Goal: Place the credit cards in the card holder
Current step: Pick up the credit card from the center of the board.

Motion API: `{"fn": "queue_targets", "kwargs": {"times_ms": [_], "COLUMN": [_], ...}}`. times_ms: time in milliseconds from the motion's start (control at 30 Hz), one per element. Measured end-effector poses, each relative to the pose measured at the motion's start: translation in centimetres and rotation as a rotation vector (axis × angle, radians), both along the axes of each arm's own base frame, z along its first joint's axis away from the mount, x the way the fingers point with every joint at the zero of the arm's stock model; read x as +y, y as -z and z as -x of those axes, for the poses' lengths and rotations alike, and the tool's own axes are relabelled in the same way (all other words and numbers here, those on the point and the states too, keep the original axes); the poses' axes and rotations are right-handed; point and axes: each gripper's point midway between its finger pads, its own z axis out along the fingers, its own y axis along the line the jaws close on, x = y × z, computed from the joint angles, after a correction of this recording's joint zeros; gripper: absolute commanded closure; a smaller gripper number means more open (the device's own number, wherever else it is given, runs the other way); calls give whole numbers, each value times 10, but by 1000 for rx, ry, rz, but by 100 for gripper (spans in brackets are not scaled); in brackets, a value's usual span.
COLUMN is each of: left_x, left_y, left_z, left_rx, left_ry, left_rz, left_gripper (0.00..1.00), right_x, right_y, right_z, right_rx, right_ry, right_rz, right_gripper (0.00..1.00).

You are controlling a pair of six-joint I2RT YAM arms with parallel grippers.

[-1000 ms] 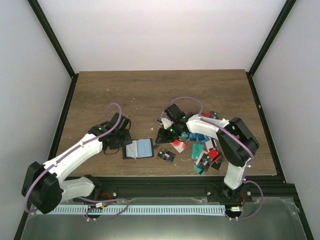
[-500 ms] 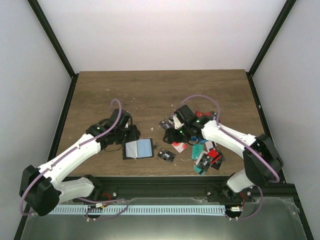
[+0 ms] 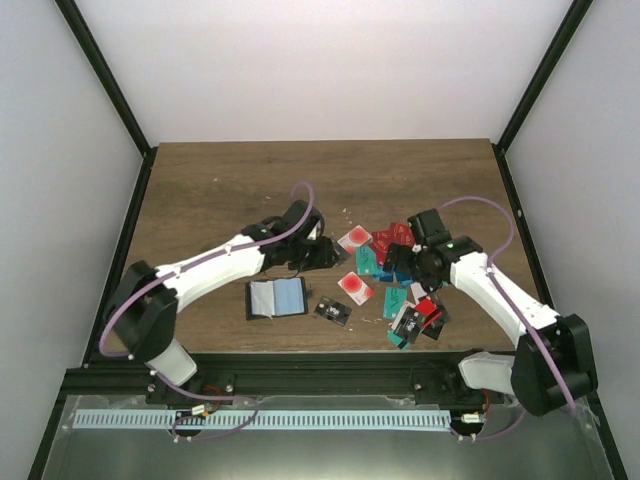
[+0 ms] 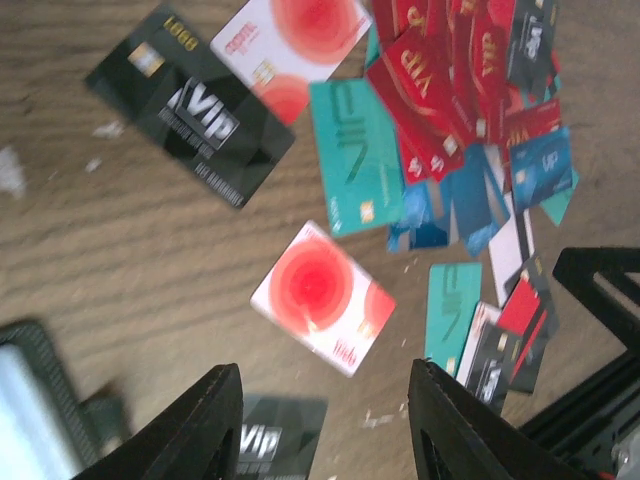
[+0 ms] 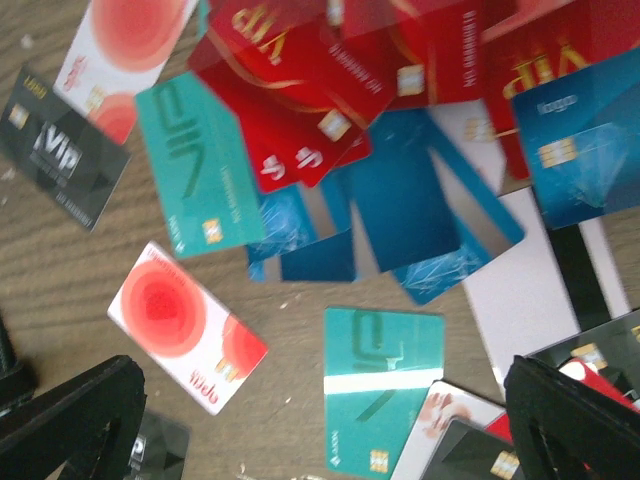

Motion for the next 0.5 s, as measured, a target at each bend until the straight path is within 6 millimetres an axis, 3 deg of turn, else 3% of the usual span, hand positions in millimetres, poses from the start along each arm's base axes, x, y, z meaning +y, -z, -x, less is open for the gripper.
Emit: {"fn": "queue_targets", "kwargs": {"times_ms": [167, 367, 500], "left_x": [-34, -85, -113], "left_y": [15, 38, 43], "left_z": [-31, -79, -111], "left_rx": [18, 36, 24], "left_ry": [-3, 5, 9], "left_rz": [7, 23, 62], "left_gripper": [56, 57, 57], "right_x": [-21, -28, -27], "right_y": [12, 26, 26], "right_z": [-20, -45, -57], "right_rx": [34, 68, 64], "right_ry": [76, 99, 101], "right_rz": [-61, -226, -348], "right_gripper": [1, 8, 14]}}
